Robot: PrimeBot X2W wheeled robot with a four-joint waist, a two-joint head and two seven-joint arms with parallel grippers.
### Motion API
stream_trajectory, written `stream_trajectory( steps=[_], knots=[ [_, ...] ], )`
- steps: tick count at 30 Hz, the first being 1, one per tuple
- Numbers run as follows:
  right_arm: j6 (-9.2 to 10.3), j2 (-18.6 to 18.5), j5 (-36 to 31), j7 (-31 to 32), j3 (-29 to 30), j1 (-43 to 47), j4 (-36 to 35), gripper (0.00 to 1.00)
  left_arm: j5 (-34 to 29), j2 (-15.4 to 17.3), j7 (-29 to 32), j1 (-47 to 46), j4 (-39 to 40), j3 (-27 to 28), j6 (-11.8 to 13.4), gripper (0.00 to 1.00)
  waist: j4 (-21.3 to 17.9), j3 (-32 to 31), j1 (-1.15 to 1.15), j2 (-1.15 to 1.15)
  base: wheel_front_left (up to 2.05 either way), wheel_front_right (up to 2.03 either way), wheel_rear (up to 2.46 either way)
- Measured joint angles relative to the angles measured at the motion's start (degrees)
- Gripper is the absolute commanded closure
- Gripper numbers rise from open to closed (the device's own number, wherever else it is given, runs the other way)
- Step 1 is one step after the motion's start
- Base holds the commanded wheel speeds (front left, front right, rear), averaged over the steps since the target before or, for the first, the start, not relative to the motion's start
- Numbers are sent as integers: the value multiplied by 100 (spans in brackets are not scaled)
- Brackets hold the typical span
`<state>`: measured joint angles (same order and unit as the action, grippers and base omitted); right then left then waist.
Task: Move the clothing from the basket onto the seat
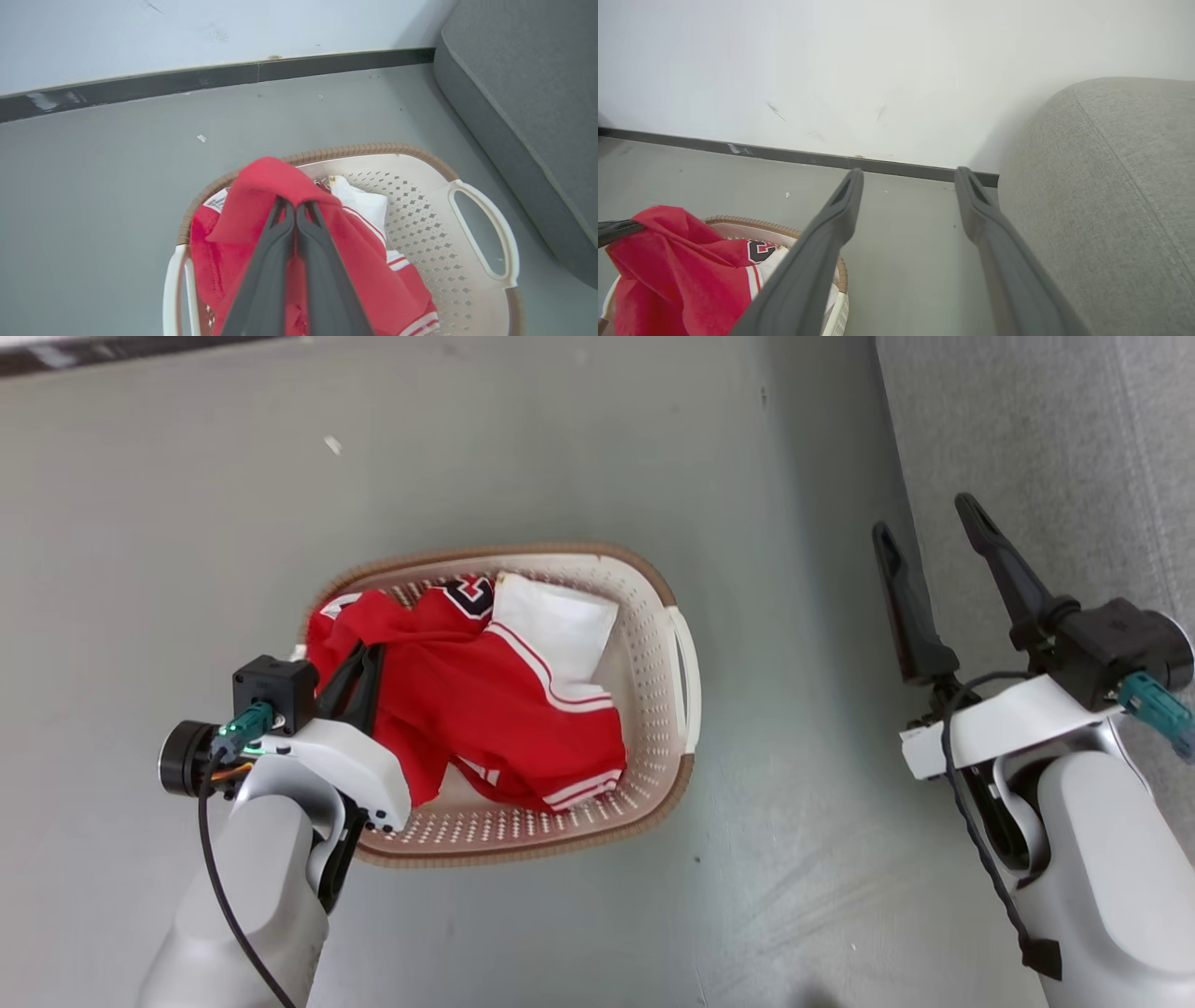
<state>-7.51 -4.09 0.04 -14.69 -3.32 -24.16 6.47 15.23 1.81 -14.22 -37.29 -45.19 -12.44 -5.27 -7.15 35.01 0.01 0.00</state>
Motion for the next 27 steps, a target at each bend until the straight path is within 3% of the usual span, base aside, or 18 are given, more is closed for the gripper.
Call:
stream_trajectory(
  steps=[27],
  knots=[
    [0, -131, -13, 0, 232, 1319, 210, 0, 631, -10, -7, 1333, 1304, -40, -103, 100, 443, -1970, 0, 0, 0, 0, 0]
  ],
)
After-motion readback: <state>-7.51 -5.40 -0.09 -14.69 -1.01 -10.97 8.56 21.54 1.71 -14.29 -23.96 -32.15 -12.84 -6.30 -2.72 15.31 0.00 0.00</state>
